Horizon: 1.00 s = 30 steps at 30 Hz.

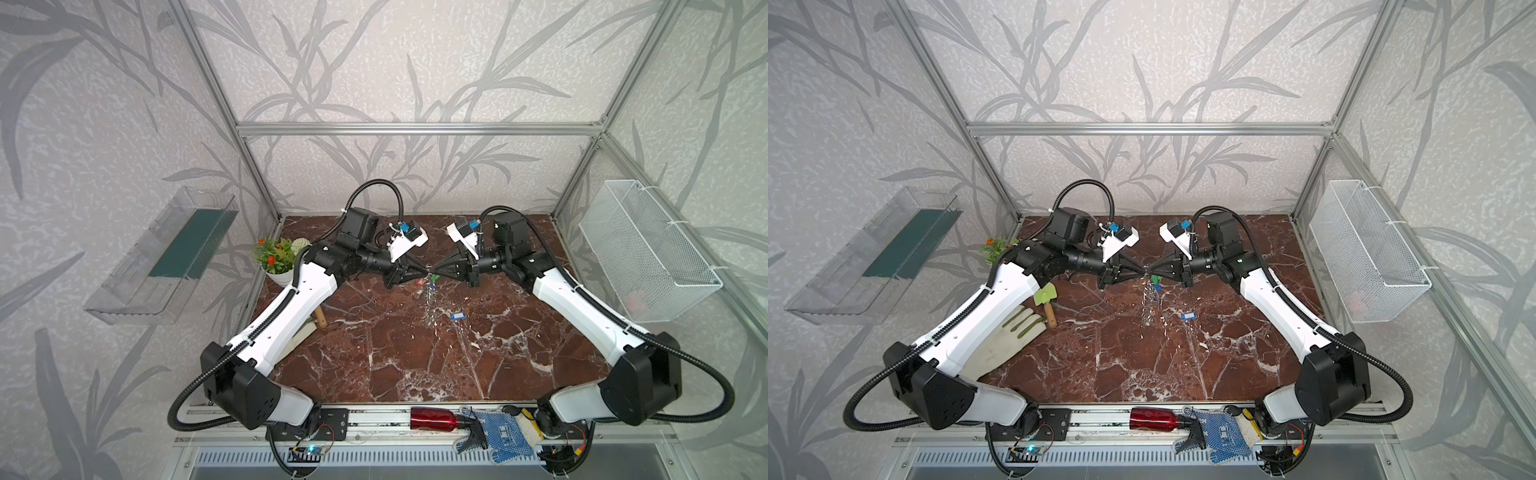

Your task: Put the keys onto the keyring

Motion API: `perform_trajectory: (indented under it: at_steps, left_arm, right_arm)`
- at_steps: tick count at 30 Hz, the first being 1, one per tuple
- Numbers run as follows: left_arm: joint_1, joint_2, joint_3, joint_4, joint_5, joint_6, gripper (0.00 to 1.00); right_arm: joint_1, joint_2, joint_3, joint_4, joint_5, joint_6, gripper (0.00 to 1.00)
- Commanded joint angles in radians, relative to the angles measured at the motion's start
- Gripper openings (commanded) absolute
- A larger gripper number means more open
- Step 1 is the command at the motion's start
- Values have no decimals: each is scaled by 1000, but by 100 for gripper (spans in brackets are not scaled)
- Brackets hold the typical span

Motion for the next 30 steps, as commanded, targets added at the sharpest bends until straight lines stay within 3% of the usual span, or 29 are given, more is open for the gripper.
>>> perform_trajectory:
  at_steps: [1, 11, 17, 22, 26, 30]
  left_arm:
    - [-10, 8, 42, -24, 17, 43, 18]
    - [-29, 49, 96, -101, -8, 89, 11]
    - [-34, 56, 103, -102, -14, 91, 0]
    - [-36, 47, 90, -62, -17, 58, 0]
    - [-35, -13, -20, 131, -54, -55, 0]
    - [-35, -91, -144, 333, -89, -173, 0]
  right_arm:
    - [4, -9, 35, 18, -48, 3, 0]
    - [4, -8, 34, 28, -55, 11, 0]
    - [4, -6, 32, 27, -59, 15, 0]
    - [4, -6, 40, 14, -59, 12, 1]
    - [2, -19, 44, 6, -36, 28, 20]
    - [-26, -42, -2, 132, 31, 160, 35]
